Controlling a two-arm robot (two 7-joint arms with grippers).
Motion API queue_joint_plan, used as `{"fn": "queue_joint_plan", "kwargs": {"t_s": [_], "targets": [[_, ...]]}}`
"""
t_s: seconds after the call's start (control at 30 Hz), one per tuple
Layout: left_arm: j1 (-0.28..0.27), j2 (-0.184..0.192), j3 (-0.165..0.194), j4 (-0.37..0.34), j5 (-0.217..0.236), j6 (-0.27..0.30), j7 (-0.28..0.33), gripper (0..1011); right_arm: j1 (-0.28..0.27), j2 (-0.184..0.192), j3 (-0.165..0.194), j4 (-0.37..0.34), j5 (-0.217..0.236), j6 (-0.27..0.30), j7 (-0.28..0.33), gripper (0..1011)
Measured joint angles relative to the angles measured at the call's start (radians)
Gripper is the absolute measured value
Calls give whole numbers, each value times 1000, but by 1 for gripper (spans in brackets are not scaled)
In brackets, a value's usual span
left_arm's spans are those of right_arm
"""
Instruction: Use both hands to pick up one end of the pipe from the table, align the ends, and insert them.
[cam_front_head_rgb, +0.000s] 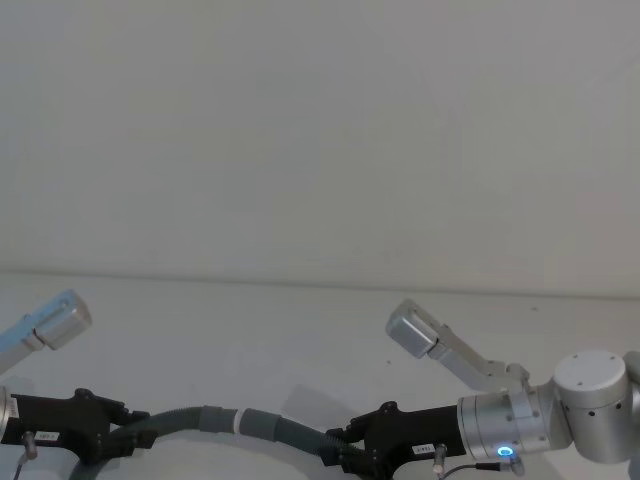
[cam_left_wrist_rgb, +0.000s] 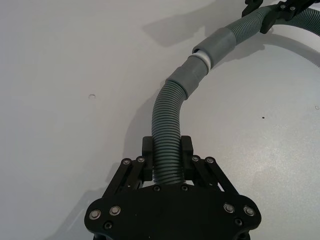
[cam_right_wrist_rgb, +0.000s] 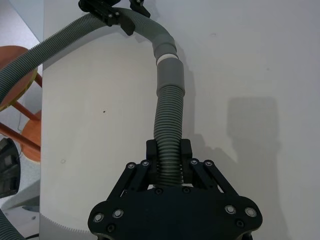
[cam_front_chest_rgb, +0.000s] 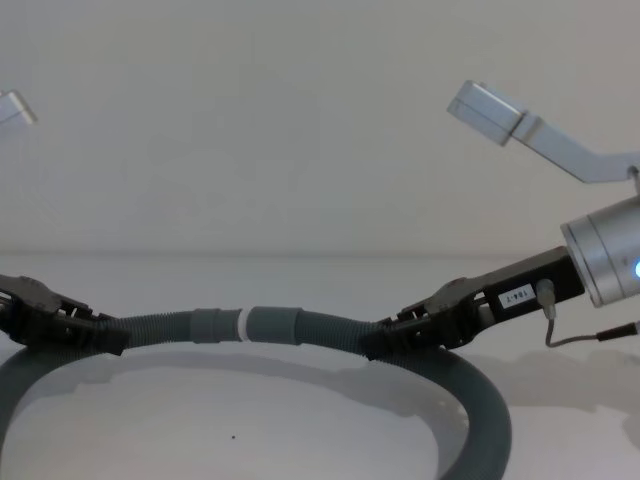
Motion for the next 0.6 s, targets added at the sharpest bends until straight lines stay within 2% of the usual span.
{"fn": "queue_joint_plan", "kwargs": {"t_s": [0.6], "targets": [[0, 0, 0, 0, 0, 0, 0, 290, 0, 0, 0, 0, 0, 0, 0, 241]]}}
